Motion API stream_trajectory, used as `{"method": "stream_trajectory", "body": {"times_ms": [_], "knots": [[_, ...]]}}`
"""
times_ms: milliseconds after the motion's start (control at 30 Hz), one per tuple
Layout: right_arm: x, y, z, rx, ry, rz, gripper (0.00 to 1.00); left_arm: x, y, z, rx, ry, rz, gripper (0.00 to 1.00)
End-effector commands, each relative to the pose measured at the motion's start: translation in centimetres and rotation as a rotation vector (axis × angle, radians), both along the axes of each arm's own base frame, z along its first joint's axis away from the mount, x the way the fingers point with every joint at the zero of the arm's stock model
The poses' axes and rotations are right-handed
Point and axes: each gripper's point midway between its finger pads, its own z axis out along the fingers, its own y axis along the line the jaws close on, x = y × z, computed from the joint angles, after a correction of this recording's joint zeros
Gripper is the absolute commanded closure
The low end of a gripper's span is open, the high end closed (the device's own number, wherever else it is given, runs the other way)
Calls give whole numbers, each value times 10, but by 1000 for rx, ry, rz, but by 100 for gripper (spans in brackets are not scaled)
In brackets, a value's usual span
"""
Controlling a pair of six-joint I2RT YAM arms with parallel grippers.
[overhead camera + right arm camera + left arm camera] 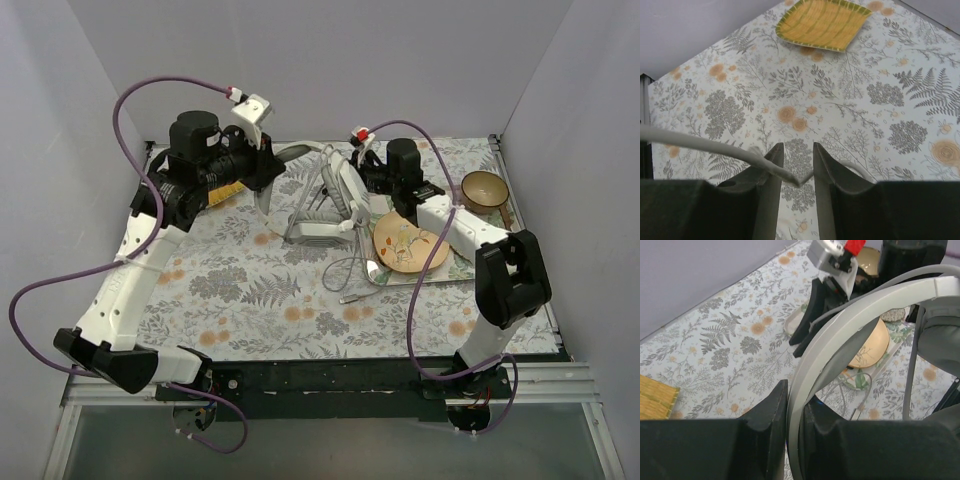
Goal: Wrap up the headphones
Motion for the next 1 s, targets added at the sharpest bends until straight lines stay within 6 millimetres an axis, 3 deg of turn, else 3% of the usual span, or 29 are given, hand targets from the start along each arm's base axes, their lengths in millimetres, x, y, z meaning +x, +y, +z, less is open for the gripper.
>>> {"method": "stream_trajectory", "body": {"times_ms": [0,333,567,767,967], "knots": [[-8,19,4,96,-11,58,60,-8,2,77,-157,-121,42,100],[-22,20,-46,90,71,65,51,4,19,145,-260,-255,177,100],[-32,28,-71,80,101,76,51,10,28,169,-291,-315,232,100],[-48,29,-112,32,175,71,56,12,47,196,-346,-361,343,100],[-62,43,-146,-16,241,88,73,21,75,214,-436,-368,495,100]]}}
